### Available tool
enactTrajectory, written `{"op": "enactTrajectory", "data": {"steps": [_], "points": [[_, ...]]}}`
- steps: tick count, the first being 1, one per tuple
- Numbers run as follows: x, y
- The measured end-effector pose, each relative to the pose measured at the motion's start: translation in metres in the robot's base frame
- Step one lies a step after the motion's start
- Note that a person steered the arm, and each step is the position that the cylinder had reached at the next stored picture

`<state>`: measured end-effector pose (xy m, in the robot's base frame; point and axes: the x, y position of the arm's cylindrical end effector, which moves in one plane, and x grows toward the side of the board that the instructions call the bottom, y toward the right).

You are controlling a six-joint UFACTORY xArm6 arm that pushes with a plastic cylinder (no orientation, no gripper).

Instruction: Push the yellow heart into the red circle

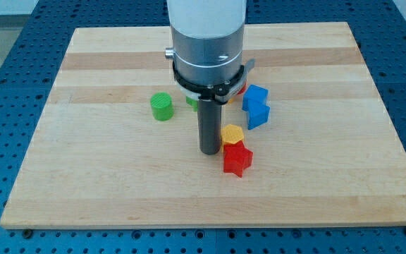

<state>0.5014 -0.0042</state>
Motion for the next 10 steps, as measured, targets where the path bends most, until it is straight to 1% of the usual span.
{"op": "enactTrajectory", "data": {"steps": [2,3,5,6,7,8,9,10], "points": [[-0.045,0.043],[-0.045,0.043],[-0.048,0.002],[-0.095,0.002],[-0.104,0.002],[-0.104,0.003],[-0.103,0.045],[-0.102,0.049]]}}
